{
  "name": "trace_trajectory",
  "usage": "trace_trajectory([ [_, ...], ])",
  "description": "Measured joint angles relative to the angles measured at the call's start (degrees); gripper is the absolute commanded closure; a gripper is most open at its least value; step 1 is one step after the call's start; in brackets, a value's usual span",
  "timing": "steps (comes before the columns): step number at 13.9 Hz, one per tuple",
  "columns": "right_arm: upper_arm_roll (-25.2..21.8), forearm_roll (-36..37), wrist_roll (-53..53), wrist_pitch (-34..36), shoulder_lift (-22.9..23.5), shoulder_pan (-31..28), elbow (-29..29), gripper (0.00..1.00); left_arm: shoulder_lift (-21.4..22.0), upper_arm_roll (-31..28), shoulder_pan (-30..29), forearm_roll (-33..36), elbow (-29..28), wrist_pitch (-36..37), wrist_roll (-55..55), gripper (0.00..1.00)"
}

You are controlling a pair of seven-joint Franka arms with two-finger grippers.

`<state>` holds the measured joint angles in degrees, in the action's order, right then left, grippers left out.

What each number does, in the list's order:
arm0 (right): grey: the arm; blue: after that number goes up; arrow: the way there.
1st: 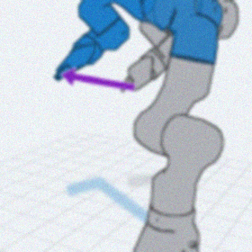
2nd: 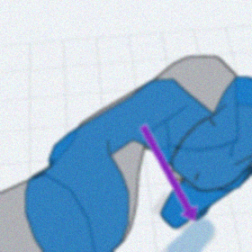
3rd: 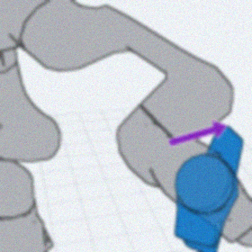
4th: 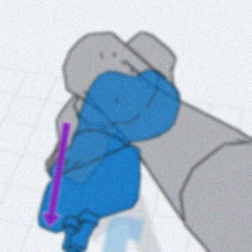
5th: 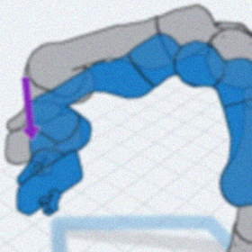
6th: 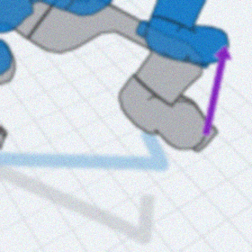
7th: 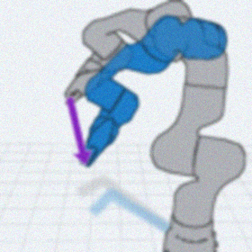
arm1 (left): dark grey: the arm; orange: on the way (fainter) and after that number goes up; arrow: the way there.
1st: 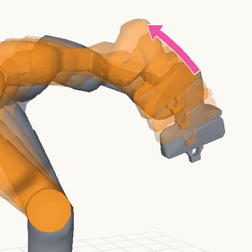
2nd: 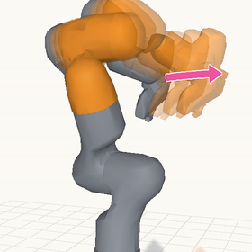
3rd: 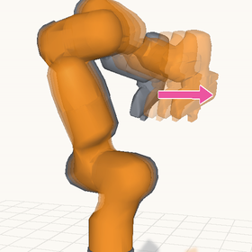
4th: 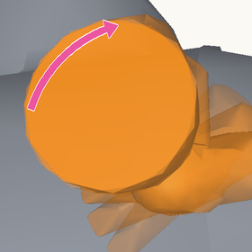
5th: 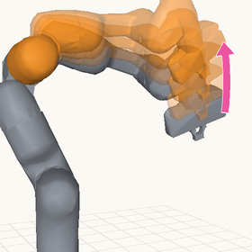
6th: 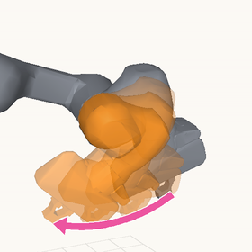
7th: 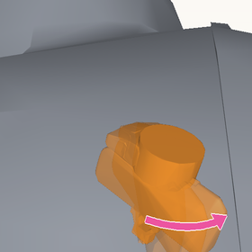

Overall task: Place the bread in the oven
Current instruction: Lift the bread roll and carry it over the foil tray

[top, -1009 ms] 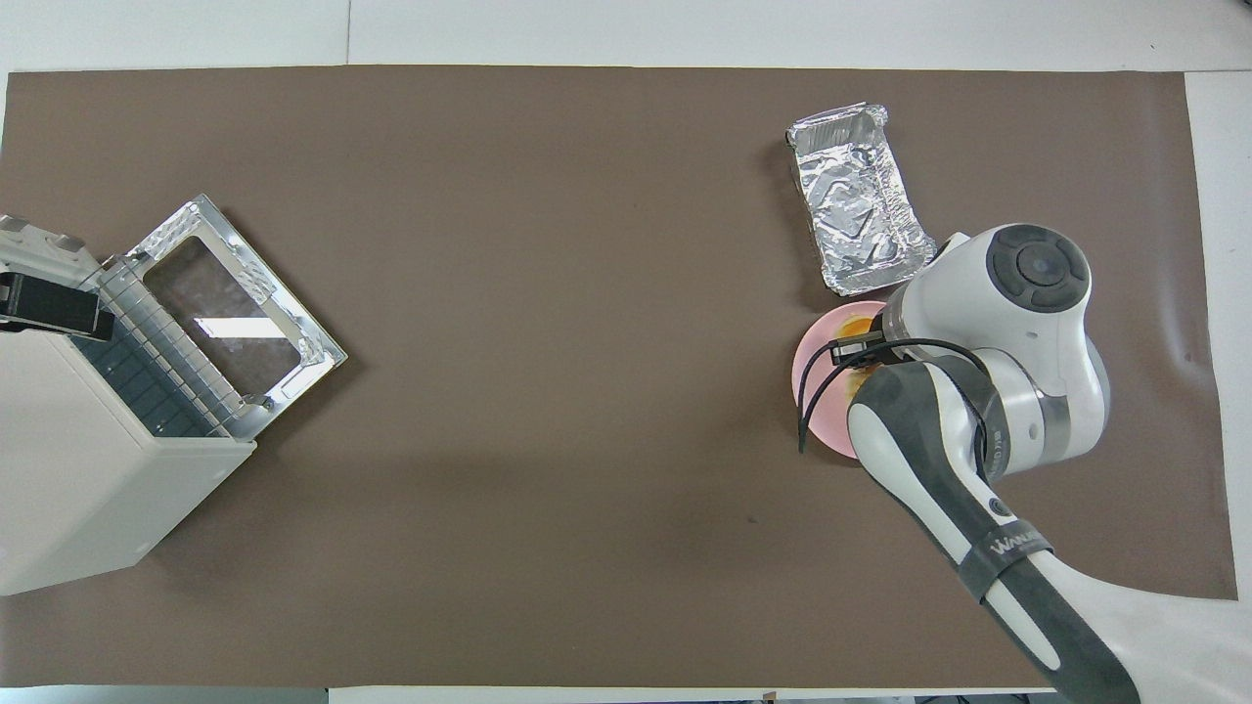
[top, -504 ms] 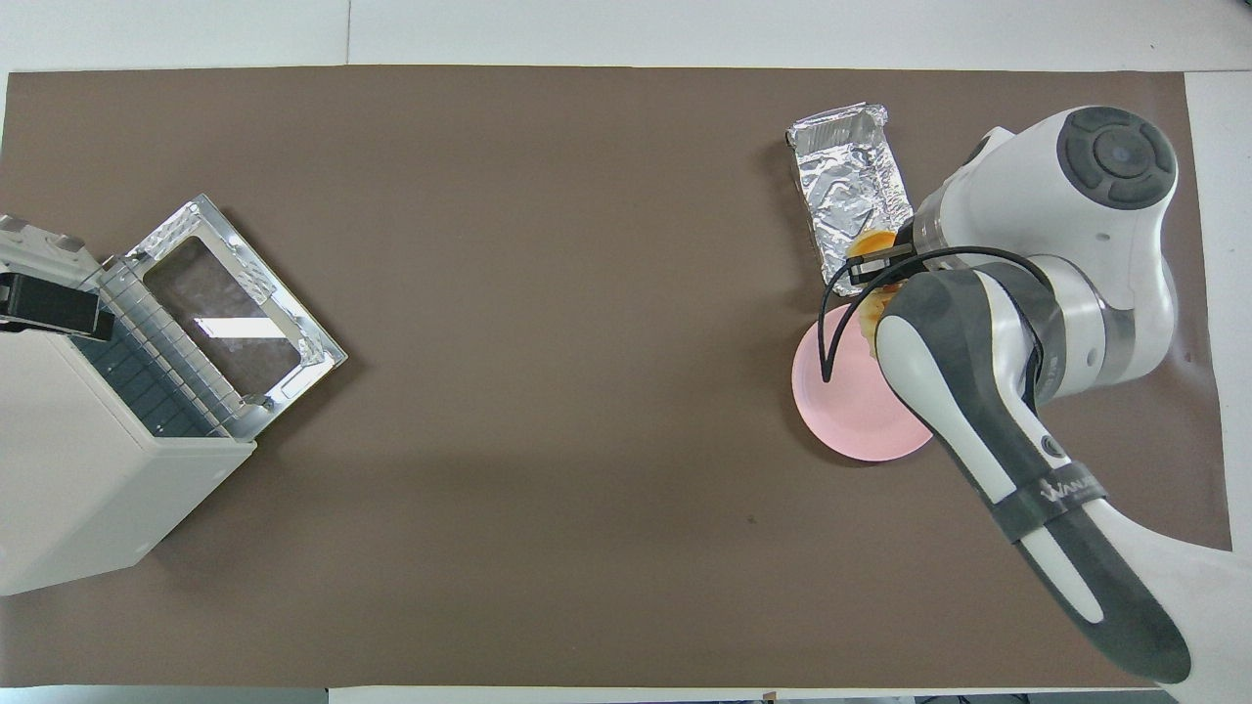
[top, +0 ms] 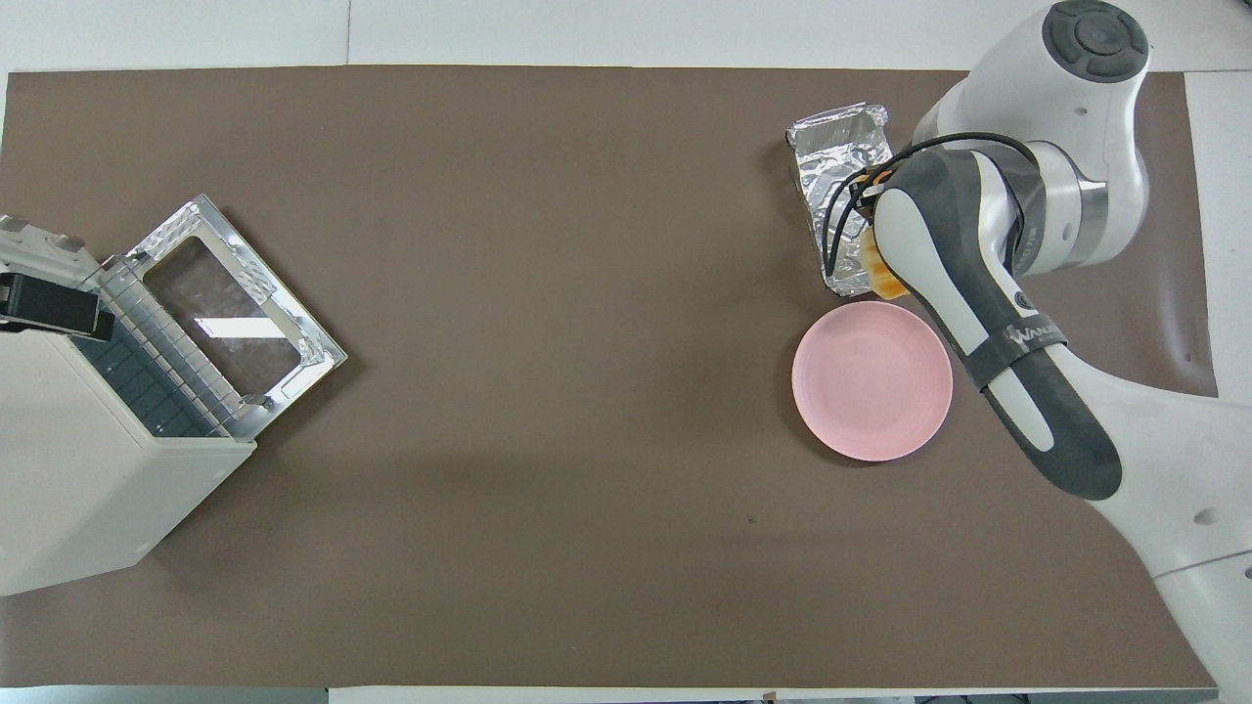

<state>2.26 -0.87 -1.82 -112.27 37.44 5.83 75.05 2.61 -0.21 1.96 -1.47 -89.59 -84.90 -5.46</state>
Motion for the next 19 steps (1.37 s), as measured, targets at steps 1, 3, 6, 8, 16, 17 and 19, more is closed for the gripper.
trace_trajectory([
  [1,0.00,0.03,-0.64,-0.37,1.66,-0.02,-1.28,1.00,0.00,0.00,0.00,0.00,0.00,0.00,0.00,0.00],
  [3,-0.02,0.04,-2.73,-1.75,3.78,-0.19,-2.38,1.00,0.00,0.00,0.00,0.00,0.00,0.00,0.00,0.00],
  [6,-0.05,0.04,-3.97,-4.41,5.93,-1.01,-2.54,1.00,0.00,0.00,0.00,0.00,0.00,0.00,0.00,0.00],
  [8,-0.04,0.02,-4.23,-6.70,6.84,-1.09,-2.53,1.00,0.00,0.00,0.00,0.00,0.00,0.00,0.00,0.00],
  [16,0.17,0.00,-4.29,-5.57,6.23,-0.71,-2.66,0.00,0.00,0.00,0.00,0.00,0.00,0.00,0.00,0.00],
  [17,0.17,-0.01,-4.29,-4.46,5.81,-0.72,-2.76,0.00,0.00,0.00,0.00,0.00,0.00,0.00,0.00,0.00],
  [19,0.13,0.00,-4.29,-2.11,5.06,-0.90,-2.98,0.00,0.00,0.00,0.00,0.00,0.00,0.00,0.00,0.00],
])
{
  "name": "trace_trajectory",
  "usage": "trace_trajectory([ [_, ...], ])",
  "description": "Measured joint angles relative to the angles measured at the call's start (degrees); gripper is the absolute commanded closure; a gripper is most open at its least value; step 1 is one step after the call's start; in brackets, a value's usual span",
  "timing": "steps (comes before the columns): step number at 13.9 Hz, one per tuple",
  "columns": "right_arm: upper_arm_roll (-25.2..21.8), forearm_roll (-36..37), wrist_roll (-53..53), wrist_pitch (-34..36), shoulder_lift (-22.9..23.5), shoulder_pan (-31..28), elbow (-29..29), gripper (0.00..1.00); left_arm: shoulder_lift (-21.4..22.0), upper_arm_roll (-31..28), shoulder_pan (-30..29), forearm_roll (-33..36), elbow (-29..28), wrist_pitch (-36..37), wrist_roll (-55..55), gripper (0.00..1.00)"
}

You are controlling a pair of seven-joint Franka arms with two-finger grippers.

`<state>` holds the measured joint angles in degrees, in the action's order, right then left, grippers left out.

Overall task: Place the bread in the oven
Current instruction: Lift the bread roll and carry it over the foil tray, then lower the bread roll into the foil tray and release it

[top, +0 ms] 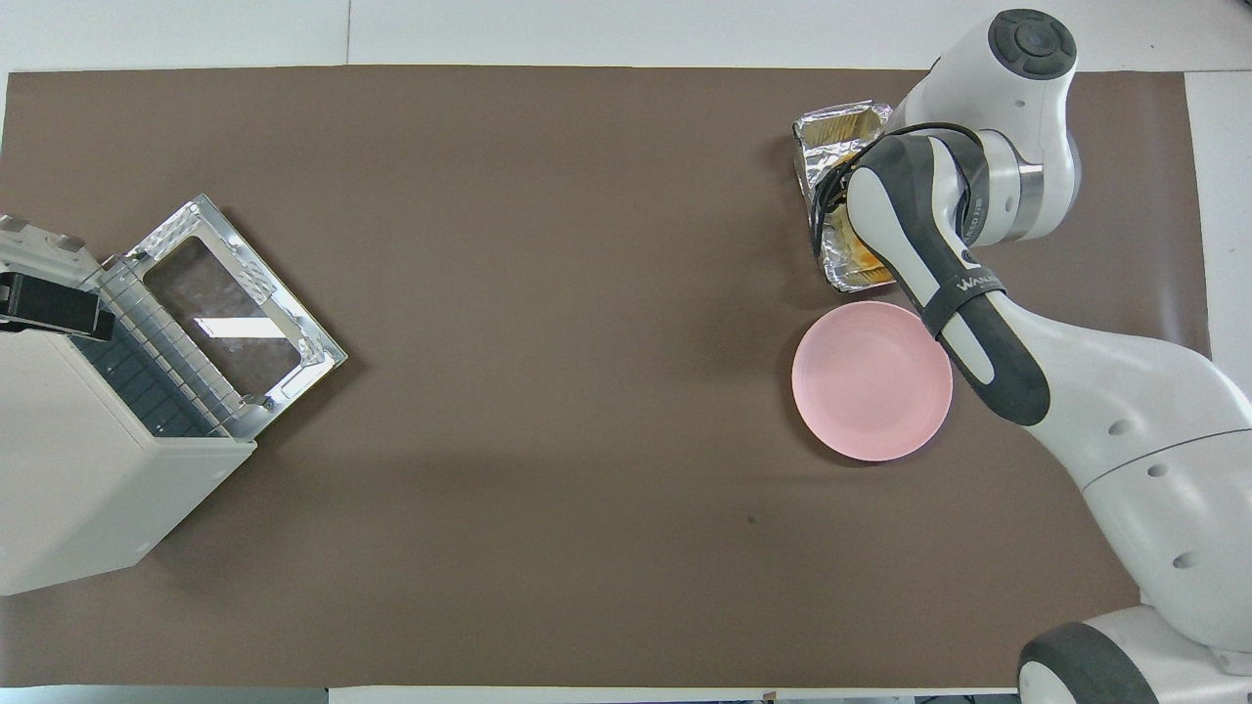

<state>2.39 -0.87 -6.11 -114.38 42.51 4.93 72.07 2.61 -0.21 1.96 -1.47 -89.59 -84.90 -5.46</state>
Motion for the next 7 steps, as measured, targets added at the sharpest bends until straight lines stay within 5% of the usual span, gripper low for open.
trace_trajectory([
  [7,-0.36,0.03,-0.06,5.24,-1.41,-1.06,-2.87,0.00,0.00,0.00,0.00,0.00,0.00,0.00,0.00,0.00],
])
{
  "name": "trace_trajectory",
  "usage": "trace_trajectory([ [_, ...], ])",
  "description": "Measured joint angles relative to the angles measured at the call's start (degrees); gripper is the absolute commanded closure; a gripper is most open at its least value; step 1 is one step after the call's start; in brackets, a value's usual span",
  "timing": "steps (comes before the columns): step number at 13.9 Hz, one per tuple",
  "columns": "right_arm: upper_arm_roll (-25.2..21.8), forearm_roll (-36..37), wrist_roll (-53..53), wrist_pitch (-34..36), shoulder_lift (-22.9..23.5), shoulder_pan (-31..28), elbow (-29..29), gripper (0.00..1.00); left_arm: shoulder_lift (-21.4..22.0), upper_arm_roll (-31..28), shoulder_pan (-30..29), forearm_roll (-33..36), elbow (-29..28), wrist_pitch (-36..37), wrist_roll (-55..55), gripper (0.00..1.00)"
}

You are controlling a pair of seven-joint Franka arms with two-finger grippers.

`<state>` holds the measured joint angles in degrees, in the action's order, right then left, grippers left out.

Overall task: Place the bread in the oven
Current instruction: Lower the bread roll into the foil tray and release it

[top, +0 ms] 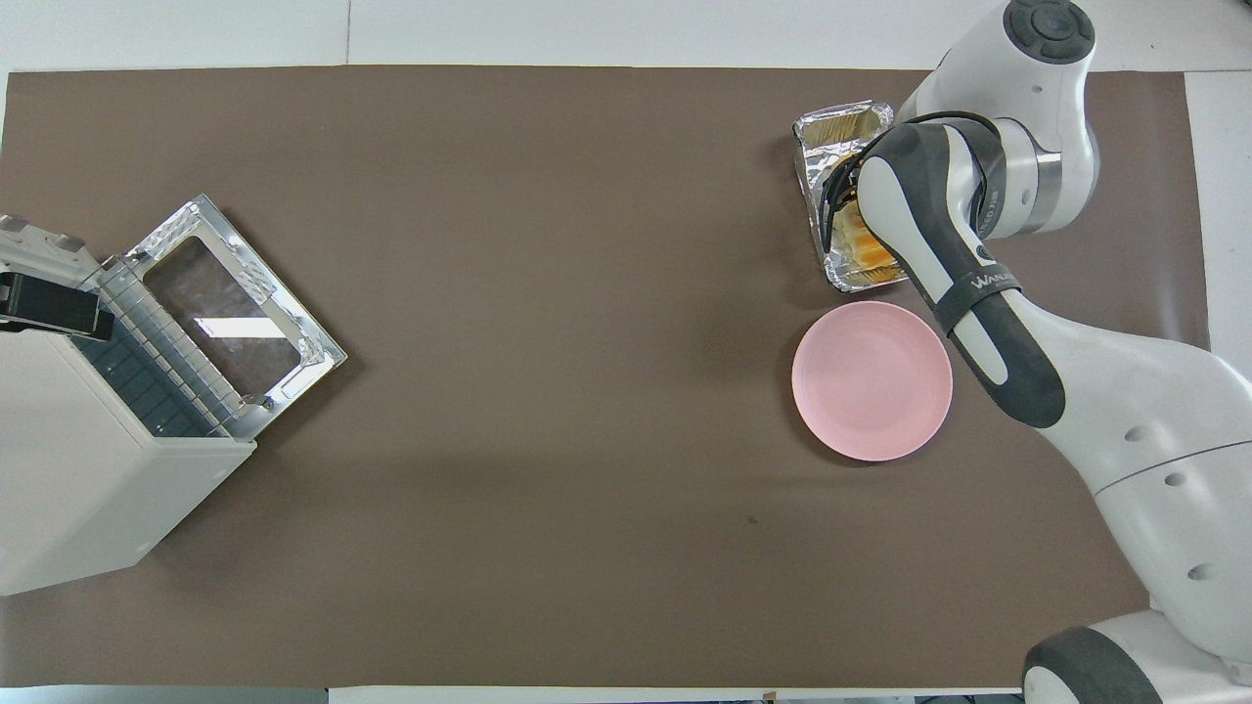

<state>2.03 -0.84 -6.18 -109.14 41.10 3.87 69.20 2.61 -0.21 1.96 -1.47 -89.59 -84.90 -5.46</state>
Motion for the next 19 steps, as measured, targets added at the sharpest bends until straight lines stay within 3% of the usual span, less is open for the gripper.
trace_trajectory([
  [4,-0.05,0.01,-4.18,-2.17,-0.34,-2.16,0.38,0.00,0.00,0.00,0.00,0.00,0.00,0.00,0.00,0.00],
  [7,-0.21,0.05,-5.80,-7.33,-0.46,-2.29,4.11,0.08,0.00,0.00,0.00,0.00,0.00,0.00,0.00,0.00],
  [9,-0.32,0.06,-7.86,-10.49,-0.70,-2.69,6.96,0.24,0.00,0.00,0.00,0.00,0.00,0.00,0.00,0.00],
  [12,-0.30,0.05,-8.91,-11.30,-1.46,-3.00,8.31,0.74,0.00,0.00,0.00,0.00,0.00,0.00,0.00,0.00],
  [14,-0.25,0.05,-8.91,-11.30,-2.27,-2.74,9.15,0.99,0.00,0.00,0.00,0.00,0.00,0.00,0.00,0.00],
  [19,-0.22,0.03,-8.91,-15.25,-3.87,-2.71,12.88,1.00,0.00,0.00,0.00,0.00,0.00,0.00,0.00,0.00],
])
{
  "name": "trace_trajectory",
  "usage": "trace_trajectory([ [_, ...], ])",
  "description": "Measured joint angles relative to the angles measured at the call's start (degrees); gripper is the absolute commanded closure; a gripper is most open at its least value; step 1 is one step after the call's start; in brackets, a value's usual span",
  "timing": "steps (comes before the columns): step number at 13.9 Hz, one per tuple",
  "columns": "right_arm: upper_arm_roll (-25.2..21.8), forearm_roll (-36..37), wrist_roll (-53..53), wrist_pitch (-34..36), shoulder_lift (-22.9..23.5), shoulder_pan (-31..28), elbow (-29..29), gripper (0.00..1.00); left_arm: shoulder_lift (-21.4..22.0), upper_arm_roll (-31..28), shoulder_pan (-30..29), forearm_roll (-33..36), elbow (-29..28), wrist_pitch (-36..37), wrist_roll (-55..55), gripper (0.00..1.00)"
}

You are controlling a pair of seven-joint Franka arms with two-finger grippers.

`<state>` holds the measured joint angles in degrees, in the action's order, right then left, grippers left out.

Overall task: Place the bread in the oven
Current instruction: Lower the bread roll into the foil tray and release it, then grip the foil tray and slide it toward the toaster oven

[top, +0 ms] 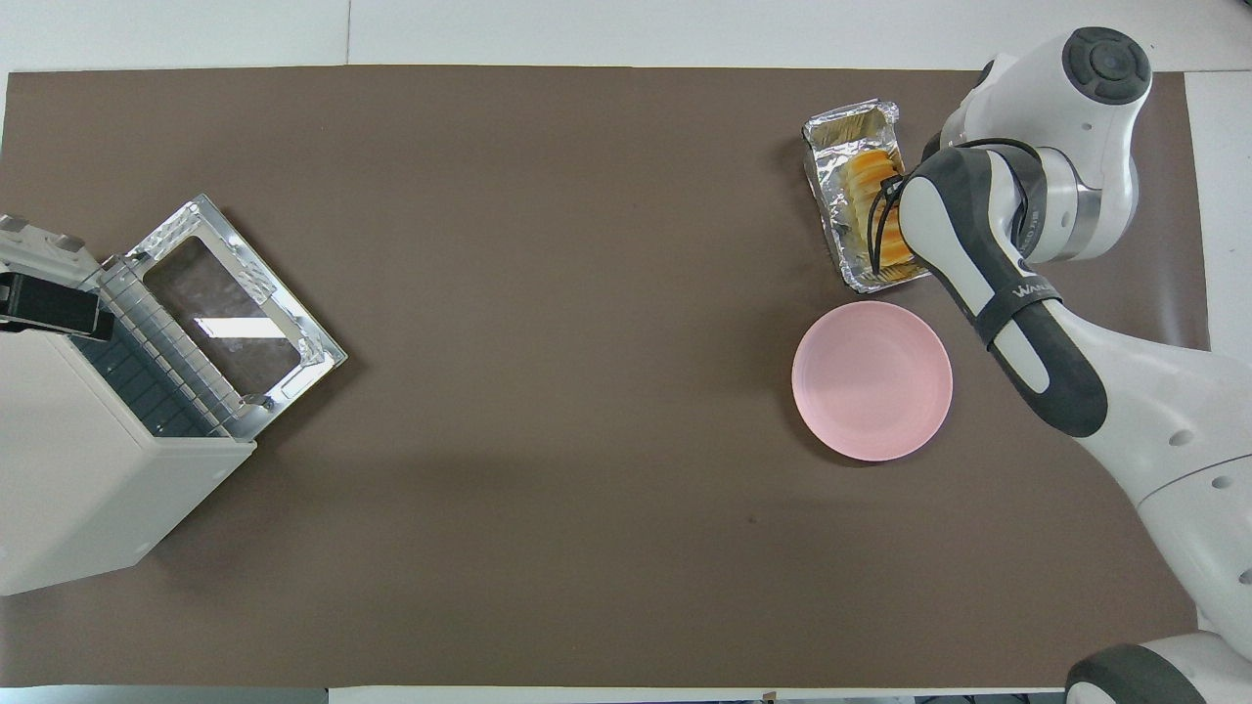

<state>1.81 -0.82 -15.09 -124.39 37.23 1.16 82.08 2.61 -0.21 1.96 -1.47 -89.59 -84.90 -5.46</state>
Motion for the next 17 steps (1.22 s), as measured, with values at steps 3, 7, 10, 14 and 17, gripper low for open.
trace_trajectory([
  [3,0.01,0.00,0.00,-0.33,-0.27,0.01,0.48,1.00,0.00,0.00,0.00,0.00,0.00,0.00,0.00,0.00],
  [7,0.05,-0.01,-0.02,1.11,-0.55,0.01,0.54,1.00,0.00,0.00,0.00,0.00,0.00,0.00,0.00,0.00],
  [10,0.51,-0.07,-0.02,6.29,-1.24,0.10,-0.52,1.00,0.00,0.00,0.00,0.00,0.00,0.00,0.00,0.00],
  [14,0.99,-1.66,1.95,13.08,-3.51,2.91,-3.57,1.00,0.00,0.00,0.00,0.00,0.00,0.00,0.00,0.00],
  [17,1.21,-3.69,8.97,14.90,-5.68,7.84,-4.35,1.00,0.00,0.00,0.00,0.00,0.00,0.00,0.00,0.00],
])
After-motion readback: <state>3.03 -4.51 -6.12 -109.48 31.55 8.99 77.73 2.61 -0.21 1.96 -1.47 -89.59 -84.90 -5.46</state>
